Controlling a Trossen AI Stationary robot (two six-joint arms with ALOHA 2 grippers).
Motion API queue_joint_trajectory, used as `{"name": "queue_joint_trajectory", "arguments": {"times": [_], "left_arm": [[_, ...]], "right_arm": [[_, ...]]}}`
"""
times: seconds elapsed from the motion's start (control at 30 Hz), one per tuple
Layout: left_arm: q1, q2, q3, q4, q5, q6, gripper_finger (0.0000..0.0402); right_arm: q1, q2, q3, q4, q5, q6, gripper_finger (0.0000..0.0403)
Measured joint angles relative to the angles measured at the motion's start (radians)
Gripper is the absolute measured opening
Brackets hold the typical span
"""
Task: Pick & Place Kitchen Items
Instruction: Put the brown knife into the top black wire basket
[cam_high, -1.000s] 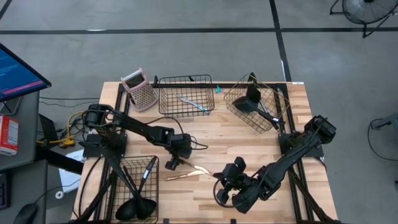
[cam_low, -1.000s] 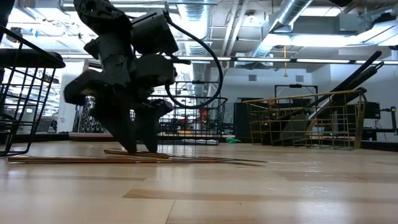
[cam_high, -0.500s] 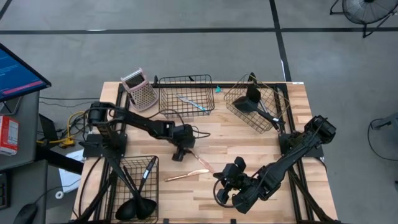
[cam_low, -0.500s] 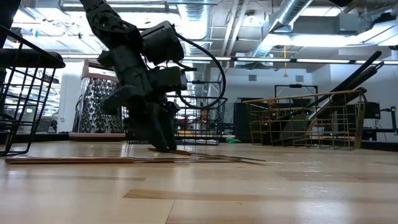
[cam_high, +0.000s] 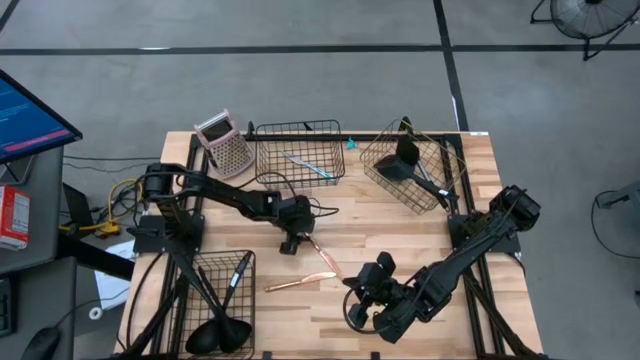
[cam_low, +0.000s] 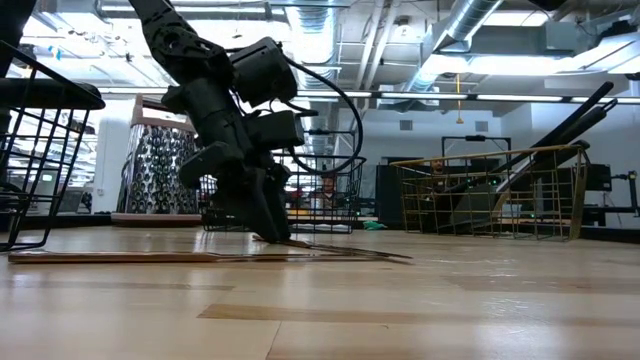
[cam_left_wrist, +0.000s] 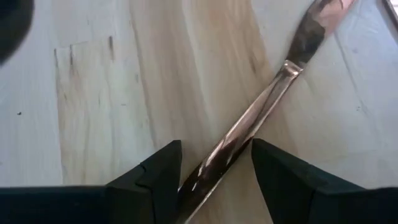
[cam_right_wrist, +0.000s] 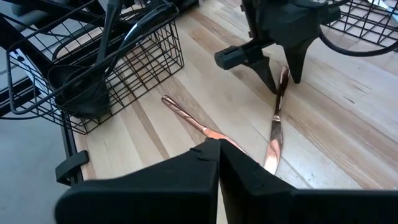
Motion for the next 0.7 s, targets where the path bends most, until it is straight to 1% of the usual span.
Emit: {"name": "queue_joint_trajectory", "arguments": {"times": [0.07, 0.2, 0.27, 0.33, 0.4, 0.5, 0.53, 0.7], "left_arm": [[-0.007, 0.000, 0.000, 0.002, -0.010, 0.000, 0.0184], [-0.005, 0.000, 0.000, 0.003, -0.009, 0.000, 0.0184], [-0.003, 0.000, 0.000, 0.002, -0.008, -0.004, 0.0184], [-0.003, 0.000, 0.000, 0.002, -0.007, -0.005, 0.0184], [-0.003, 0.000, 0.000, 0.003, -0.007, -0.008, 0.0184], [-0.003, 0.000, 0.001, 0.002, -0.007, -0.011, 0.0184], [-0.003, 0.000, 0.001, 0.001, -0.007, -0.013, 0.0184], [-0.003, -0.001, 0.001, -0.001, -0.003, -0.029, 0.0184]], "right_arm": [[-0.008, 0.004, -0.003, 0.004, -0.019, 0.001, 0.0000], [-0.054, 0.077, -0.022, 0.004, -0.192, 0.030, 0.0000], [-0.076, 0.123, -0.018, 0.067, -0.235, 0.007, 0.0000], [-0.090, 0.148, -0.019, 0.085, -0.257, -0.016, 0.0000], [-0.104, 0.185, -0.014, 0.138, -0.325, -0.023, 0.0000], [-0.113, 0.238, -0.019, 0.156, -0.411, -0.026, 0.0000], [-0.114, 0.254, -0.017, 0.168, -0.429, -0.019, 0.0000], [-0.119, 0.296, -0.015, 0.116, -0.454, 0.068, 0.0000]]}}
